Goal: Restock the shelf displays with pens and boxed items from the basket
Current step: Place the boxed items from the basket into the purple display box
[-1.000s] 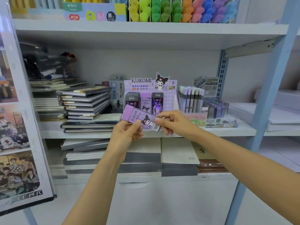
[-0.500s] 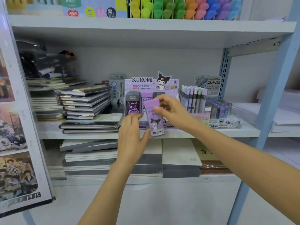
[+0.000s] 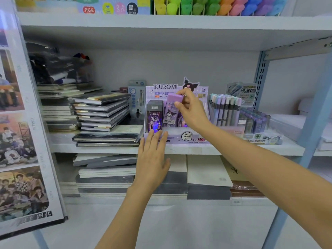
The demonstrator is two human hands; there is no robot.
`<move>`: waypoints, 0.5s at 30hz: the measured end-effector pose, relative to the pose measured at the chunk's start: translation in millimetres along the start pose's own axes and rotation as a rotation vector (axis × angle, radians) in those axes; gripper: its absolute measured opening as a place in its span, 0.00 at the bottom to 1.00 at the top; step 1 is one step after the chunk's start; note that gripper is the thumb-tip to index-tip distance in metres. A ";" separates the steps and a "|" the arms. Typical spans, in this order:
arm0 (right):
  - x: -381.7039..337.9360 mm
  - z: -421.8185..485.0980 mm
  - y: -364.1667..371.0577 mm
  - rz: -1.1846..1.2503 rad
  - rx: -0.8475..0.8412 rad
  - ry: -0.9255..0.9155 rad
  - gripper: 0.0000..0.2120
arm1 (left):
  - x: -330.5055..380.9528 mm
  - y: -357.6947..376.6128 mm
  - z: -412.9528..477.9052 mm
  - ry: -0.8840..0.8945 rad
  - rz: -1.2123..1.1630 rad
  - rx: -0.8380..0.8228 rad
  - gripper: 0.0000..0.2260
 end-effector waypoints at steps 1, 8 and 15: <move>3.5 0.5 3.2 -0.016 -0.011 0.007 0.07 | -0.2 -0.1 -0.1 0.003 0.002 0.000 0.33; 9.6 15.7 3.2 -0.154 -0.089 0.016 0.08 | -1.4 -1.1 0.4 0.010 -0.032 0.029 0.33; 12.2 14.9 16.2 -0.201 -0.005 -0.062 0.14 | -2.3 -1.4 0.2 0.016 -0.016 0.020 0.33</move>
Point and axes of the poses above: each hand's wrist, its own z-axis towards the middle knuckle, its own y-axis out of the palm, x = y × z, the point moved 2 cm from there along z, towards the middle knuckle, and after that the axes turned 13 degrees about y, right-handed, at the moved point
